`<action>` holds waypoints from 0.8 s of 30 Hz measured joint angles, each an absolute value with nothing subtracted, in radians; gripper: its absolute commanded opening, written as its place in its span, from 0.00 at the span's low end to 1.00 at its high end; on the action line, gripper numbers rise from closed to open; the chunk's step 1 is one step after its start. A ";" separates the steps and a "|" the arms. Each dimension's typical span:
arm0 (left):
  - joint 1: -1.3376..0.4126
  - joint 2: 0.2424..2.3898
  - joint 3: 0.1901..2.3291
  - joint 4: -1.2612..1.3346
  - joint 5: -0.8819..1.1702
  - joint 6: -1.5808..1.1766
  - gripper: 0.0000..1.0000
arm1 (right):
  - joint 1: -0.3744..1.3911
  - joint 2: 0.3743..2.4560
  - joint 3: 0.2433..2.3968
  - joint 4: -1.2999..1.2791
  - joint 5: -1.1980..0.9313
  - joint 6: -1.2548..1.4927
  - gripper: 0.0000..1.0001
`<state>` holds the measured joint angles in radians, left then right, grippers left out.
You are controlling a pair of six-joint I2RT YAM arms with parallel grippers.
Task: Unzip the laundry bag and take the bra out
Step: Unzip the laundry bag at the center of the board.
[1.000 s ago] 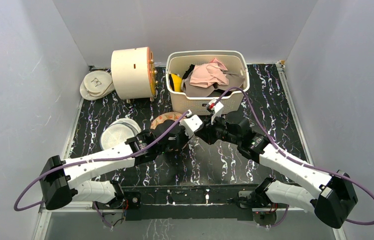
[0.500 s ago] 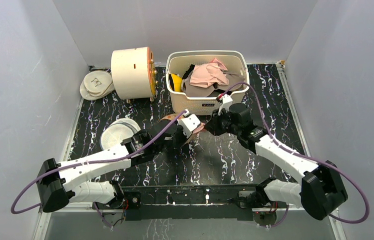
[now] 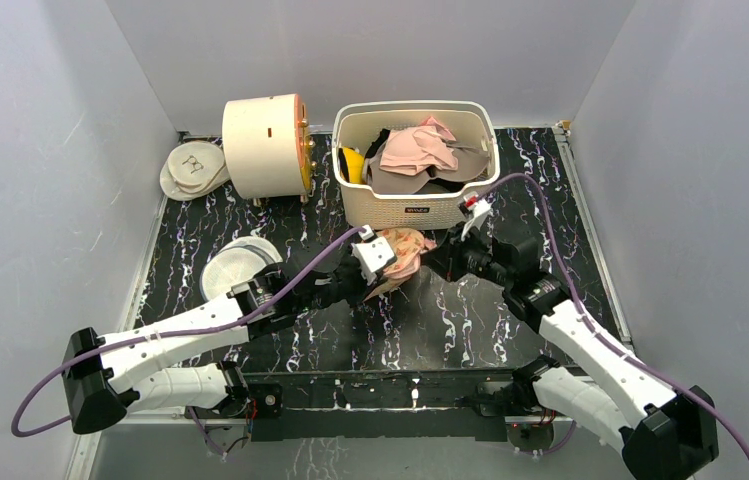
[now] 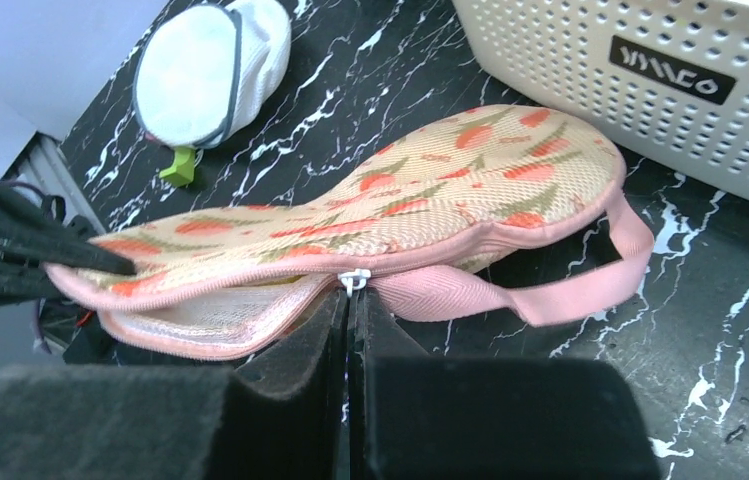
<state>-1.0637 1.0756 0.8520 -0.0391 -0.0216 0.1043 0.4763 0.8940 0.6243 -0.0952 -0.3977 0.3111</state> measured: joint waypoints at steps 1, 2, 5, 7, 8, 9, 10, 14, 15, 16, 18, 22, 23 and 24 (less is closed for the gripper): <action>-1.064 1.076 0.852 -0.039 -0.021 0.105 0.29 | 0.475 0.882 0.613 -0.093 -0.411 0.309 0.00; -1.064 1.076 0.852 -0.040 -0.021 0.108 0.40 | 0.475 0.876 0.605 -0.090 -0.422 0.308 0.00; -1.064 1.077 0.852 -0.039 -0.018 0.112 0.52 | 0.476 0.881 0.595 -0.084 -0.479 0.305 0.00; -1.064 1.079 0.852 -0.039 -0.017 0.110 0.55 | 0.476 0.895 0.595 -0.078 -0.514 0.301 0.00; -1.064 1.081 0.852 -0.039 -0.017 0.110 0.56 | 0.477 0.905 0.595 -0.076 -0.531 0.299 0.00; -1.064 1.084 0.852 -0.039 -0.017 0.109 0.56 | 0.478 0.916 0.595 -0.075 -0.550 0.298 0.00; -1.064 1.088 0.852 -0.039 -0.017 0.109 0.56 | 0.478 0.925 0.595 -0.074 -0.558 0.299 0.00; -1.064 1.125 0.852 -0.041 -0.017 0.107 0.56 | 0.503 0.943 0.595 -0.067 -0.580 0.309 0.00; -1.064 1.139 0.854 -0.044 -0.017 0.107 0.57 | 0.512 0.943 0.595 -0.062 -0.580 0.314 0.00; -1.064 1.153 0.855 -0.051 -0.017 0.106 0.57 | 0.521 0.943 0.595 -0.051 -0.580 0.318 0.00; -1.064 1.179 0.859 -0.062 -0.015 0.103 0.57 | 0.542 0.944 0.595 -0.041 -0.579 0.321 0.00; -1.064 1.208 0.863 -0.075 -0.005 0.096 0.48 | 0.584 0.960 0.595 -0.024 -0.567 0.325 0.00; -1.064 1.208 0.864 -0.080 -0.003 0.093 0.44 | 0.591 0.963 0.595 -0.024 -0.566 0.325 0.00; -1.064 1.209 0.865 -0.083 -0.003 0.093 0.38 | 0.600 0.966 0.595 -0.022 -0.561 0.325 0.00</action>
<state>-1.0641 1.2087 0.8650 -0.0834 -0.0029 0.0929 0.5999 0.9665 0.5945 -0.0219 -0.5610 0.3248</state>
